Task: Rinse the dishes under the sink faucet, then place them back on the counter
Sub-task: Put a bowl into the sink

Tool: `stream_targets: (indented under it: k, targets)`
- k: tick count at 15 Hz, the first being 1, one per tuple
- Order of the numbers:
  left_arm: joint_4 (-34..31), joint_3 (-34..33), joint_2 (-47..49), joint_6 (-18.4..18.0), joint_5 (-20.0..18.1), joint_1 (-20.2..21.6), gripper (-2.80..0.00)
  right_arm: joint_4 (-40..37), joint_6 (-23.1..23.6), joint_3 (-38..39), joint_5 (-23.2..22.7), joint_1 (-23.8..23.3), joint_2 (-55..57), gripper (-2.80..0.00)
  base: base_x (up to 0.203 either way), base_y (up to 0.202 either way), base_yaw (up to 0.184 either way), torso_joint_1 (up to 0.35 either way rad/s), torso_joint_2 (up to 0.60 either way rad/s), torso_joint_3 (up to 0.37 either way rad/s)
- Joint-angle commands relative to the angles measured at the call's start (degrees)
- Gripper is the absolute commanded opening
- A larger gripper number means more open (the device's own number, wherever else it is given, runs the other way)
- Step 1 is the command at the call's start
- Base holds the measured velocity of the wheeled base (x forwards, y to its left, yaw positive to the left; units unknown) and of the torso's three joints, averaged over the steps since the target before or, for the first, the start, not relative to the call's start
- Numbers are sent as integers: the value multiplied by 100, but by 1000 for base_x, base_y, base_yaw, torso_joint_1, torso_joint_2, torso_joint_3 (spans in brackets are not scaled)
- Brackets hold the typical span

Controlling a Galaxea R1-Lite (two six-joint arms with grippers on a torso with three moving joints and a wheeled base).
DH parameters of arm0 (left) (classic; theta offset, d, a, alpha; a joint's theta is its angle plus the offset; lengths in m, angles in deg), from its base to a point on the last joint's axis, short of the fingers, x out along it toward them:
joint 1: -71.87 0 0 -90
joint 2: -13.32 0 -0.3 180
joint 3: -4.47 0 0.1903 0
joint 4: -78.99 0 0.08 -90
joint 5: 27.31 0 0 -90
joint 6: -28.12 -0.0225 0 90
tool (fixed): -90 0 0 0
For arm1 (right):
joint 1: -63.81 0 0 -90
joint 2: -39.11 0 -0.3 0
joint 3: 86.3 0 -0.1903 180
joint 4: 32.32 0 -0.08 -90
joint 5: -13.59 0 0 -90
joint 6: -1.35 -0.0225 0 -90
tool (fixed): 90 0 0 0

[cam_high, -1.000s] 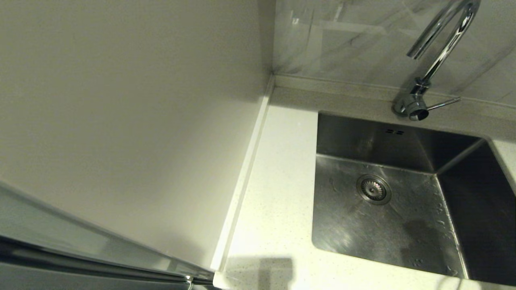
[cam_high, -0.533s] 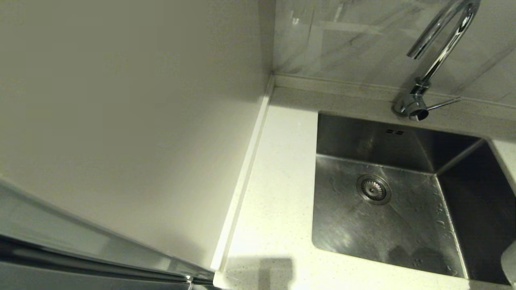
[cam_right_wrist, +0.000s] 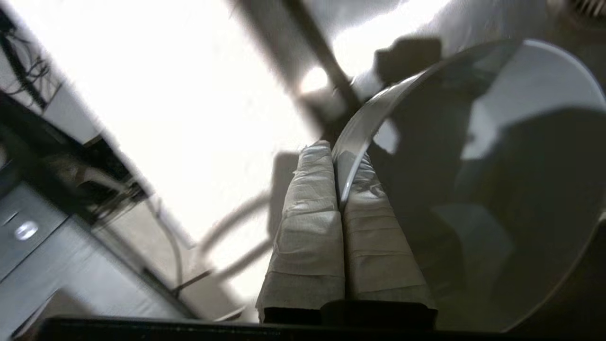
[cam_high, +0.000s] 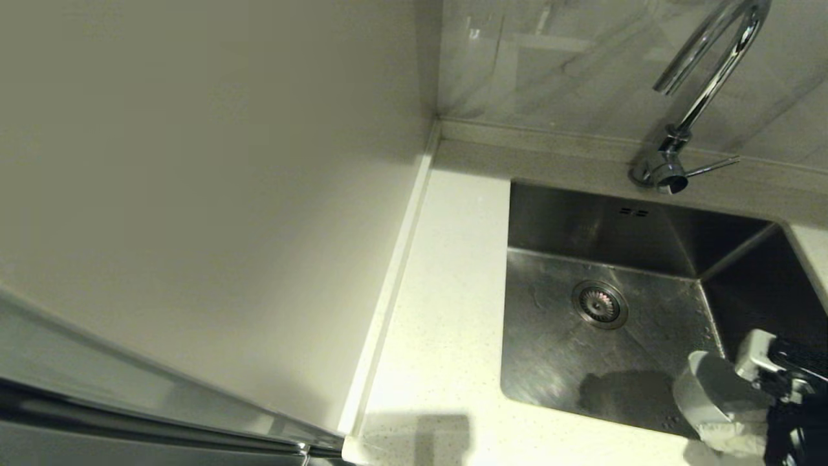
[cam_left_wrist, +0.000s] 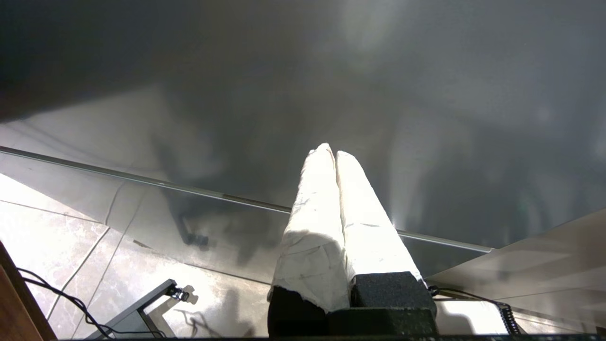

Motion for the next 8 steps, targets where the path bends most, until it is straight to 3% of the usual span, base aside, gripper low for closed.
stream_targets:
  k: [1,3,8]
  targets:
    - [2,0,-25,2,0,3,-280,233,30,-504,13,157,900,-280,0,0,0,0,0,0]
    - [2,0,-22,3,0,7,-280,613,20,-887,136,178,1507,-280,0,0,0,0,0,0]
    - [2,0,-18,3,0,6,-280,4773,-353,-281,1350,52,3076,-280,0,0,0,0,0,0]
